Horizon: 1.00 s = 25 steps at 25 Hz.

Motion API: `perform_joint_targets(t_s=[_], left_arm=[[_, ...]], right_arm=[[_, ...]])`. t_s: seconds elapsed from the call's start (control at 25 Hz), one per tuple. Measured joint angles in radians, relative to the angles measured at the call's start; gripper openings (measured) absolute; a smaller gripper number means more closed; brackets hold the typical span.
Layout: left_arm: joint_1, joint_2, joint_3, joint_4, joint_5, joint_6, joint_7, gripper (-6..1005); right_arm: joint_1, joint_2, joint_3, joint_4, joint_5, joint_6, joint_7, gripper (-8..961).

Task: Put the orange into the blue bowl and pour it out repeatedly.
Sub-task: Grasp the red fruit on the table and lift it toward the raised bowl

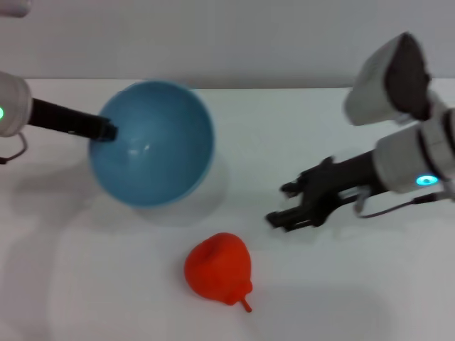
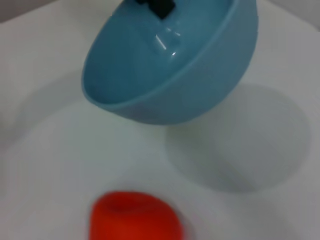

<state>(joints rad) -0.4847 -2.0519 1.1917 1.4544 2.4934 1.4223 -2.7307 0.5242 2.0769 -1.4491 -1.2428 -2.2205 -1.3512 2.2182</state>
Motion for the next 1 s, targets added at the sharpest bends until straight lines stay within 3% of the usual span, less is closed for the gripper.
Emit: perform_joint_targets(t_s=[0.2,0.44,0.72,1.0], left_arm=[[-0.003,-0.002,-0.007,0.051,0.049,0.064,-0.028,-2],[-0.001,-0.001,-0.004,0.057,0.055,0.087,-0.031,-2],[0.0,-0.002,0.001,0.058,0.059,0.093,-0.024,-2],[-0.003,-0.002,0.001,0.06,0.061,0.095,-0.022,-1]], right_arm=[[0.045,0.001,-0.137,0.094,0.106,0.095,-0.005,618],[0.062,0.002,-0.254,0.14,0.156,0.181,0.001,617],[0.083,0.002,-0.275,0.248,0.259,0.186,-0.002,616],[0.091,0.001,-0.301,0.293,0.261,0.182,-0.001,585]])
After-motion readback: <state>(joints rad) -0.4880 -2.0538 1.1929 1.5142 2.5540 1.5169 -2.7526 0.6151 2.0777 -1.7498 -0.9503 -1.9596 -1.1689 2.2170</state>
